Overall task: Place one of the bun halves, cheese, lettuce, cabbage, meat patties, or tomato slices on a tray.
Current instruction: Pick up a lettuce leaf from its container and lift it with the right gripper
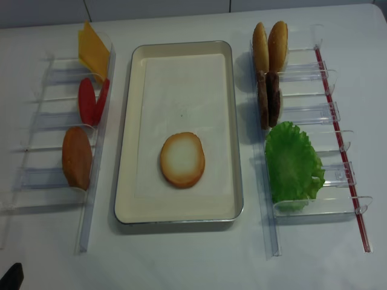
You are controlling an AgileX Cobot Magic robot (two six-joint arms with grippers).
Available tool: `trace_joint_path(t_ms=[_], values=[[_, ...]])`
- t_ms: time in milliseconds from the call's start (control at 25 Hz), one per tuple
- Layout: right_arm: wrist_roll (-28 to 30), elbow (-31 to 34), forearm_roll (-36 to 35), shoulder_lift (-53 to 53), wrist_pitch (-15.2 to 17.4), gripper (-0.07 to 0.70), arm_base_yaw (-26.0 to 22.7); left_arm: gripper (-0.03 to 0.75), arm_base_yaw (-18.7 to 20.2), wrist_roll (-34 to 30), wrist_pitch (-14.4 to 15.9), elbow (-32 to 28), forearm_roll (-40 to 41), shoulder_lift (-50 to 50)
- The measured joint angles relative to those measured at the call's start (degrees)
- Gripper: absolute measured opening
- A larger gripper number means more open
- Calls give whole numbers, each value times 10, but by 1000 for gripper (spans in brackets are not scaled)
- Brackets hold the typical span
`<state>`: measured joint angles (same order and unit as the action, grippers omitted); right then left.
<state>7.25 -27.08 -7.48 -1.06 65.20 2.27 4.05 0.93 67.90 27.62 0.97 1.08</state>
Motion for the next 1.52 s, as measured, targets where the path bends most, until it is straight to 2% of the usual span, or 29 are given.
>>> trace_joint_path(t_ms=[360, 640, 800, 960, 1240, 1520], values=[[0, -3, -28, 11, 0, 364, 0, 319, 0, 0, 0, 0, 0, 0], [0, -39, -94, 136, -13, 364, 0, 319, 0, 0, 0, 0, 0, 0], [0, -40, -159, 235, -34, 364, 0, 319, 0, 0, 0, 0, 0, 0], [23, -40, -192, 341, -62, 364, 0, 319, 0, 0, 0, 0, 0, 0], [97, -40, -263, 497, -132, 364, 0, 319, 0, 0, 0, 0, 0, 0], [182, -40, -342, 588, -185, 398, 0, 319, 0, 0, 0, 0, 0, 0]])
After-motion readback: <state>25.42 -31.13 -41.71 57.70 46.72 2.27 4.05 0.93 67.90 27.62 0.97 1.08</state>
